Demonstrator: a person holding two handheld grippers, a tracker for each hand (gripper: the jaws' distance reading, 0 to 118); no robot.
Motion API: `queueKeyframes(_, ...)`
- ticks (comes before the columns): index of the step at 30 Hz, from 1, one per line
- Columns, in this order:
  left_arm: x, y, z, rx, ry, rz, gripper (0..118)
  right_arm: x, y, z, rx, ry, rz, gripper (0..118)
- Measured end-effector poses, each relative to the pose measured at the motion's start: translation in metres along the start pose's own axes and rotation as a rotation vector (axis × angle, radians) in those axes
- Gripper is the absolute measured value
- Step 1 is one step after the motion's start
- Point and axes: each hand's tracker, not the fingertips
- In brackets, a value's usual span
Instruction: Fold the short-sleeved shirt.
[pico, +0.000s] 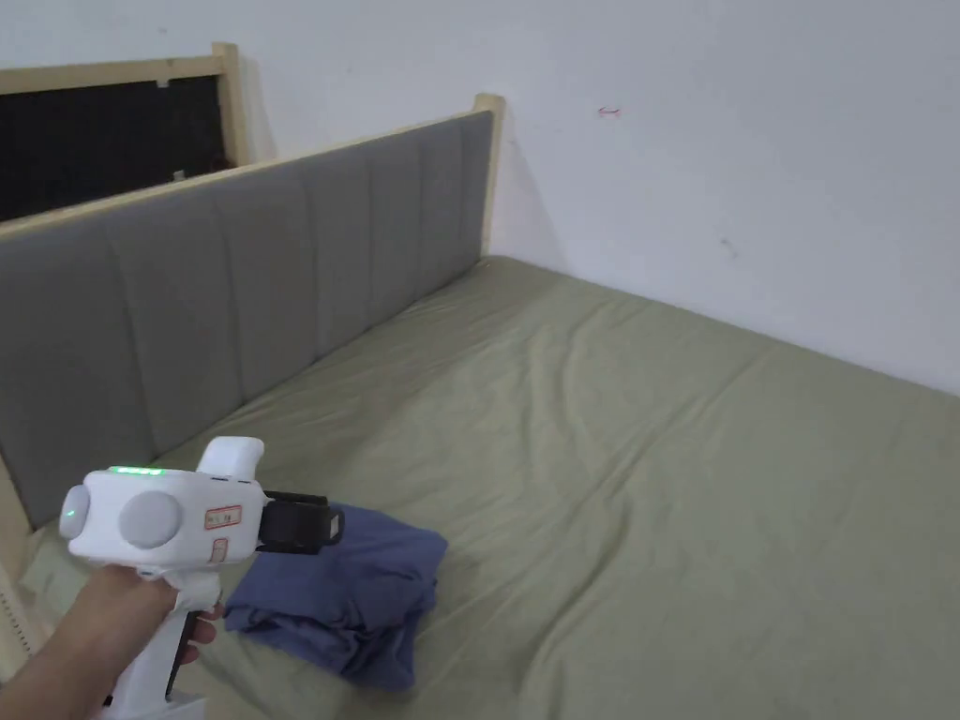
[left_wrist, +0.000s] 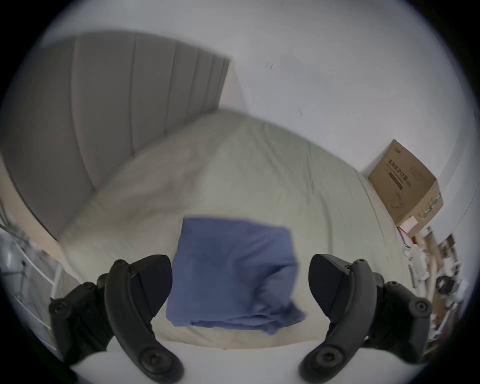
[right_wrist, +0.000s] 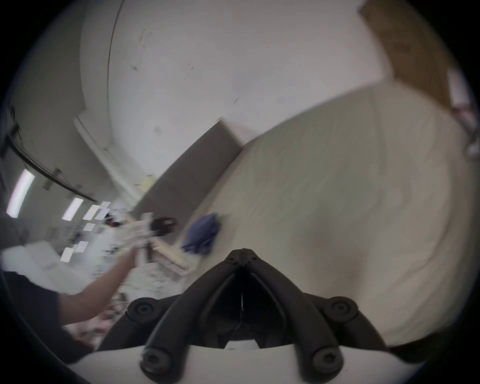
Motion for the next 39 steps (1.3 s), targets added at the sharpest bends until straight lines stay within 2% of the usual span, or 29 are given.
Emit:
queueKeyframes(2, 0.046, 0.007, 0.031, 0.129, 0.02, -0.071, 91, -0.011, 0.018, 0.023, 0.098, -0.167, 0.124, 0)
queueKeyframes(4, 0.103, 0.008, 0.063, 0.242, -0.007, -0.137, 66, -0.019, 0.035, 0.041, 0.224, -0.348, 0.247, 0)
queueKeyframes(6, 0.178, 0.003, 0.091, 0.34, 0.022, -0.25, 50, -0.019, 0.058, 0.061, 0.373, -0.481, 0.319, 0)
queueKeyframes(8, 0.227, -0.004, 0.11, 0.449, 0.045, -0.321, 19, -0.022, 0.075, 0.073, 0.422, -0.564, 0.371, 0)
queueKeyframes(9, 0.247, -0.008, 0.12, 0.505, 0.02, -0.348, 13, -0.024, 0.084, 0.079, 0.435, -0.602, 0.4, 0)
queueKeyframes(10, 0.27, -0.012, 0.128, 0.561, -0.044, -0.386, 14, -0.027, 0.092, 0.087, 0.471, -0.659, 0.423, 0)
queueKeyframes(11, 0.29, -0.016, 0.138, 0.604, -0.086, -0.408, 13, -0.029, 0.1, 0.096, 0.524, -0.676, 0.408, 0)
queueKeyframes(13, 0.323, -0.02, 0.152, 0.614, -0.144, -0.343, 13, -0.031, 0.11, 0.111, 0.574, -0.612, 0.35, 0)
queueKeyframes(15, 0.352, -0.019, 0.163, 0.627, -0.193, -0.284, 14, -0.035, 0.118, 0.117, 0.562, -0.62, 0.38, 0)
queueKeyframes(17, 0.379, -0.017, 0.168, 0.635, -0.212, -0.355, 14, -0.044, 0.118, 0.121, 0.54, -0.635, 0.492, 0)
queueKeyframes(19, 0.399, -0.015, 0.171, 0.643, -0.175, -0.425, 14, -0.049, 0.117, 0.123, 0.539, -0.659, 0.537, 0)
queueKeyframes(20, 0.404, -0.013, 0.173, 0.639, -0.178, -0.424, 14, -0.049, 0.118, 0.124, 0.536, -0.672, 0.534, 0)
queueKeyframes(23, 0.406, -0.005, 0.175, 0.662, -0.209, -0.381, 14, -0.044, 0.124, 0.134, 0.537, -0.674, 0.537, 0)
queueKeyframes(28, 0.407, 0.005, 0.175, 0.664, -0.177, -0.395, 14, -0.039, 0.136, 0.151, 0.585, -0.626, 0.464, 0)
queueKeyframes(32, 0.407, 0.009, 0.177, 0.672, -0.209, -0.368, 14, -0.045, 0.133, 0.149, 0.59, -0.629, 0.498, 1)
queueKeyframes(39, 0.407, 0.011, 0.179, 0.687, -0.209, -0.372, 17, -0.046, 0.131, 0.144, 0.588, -0.628, 0.491, 10)
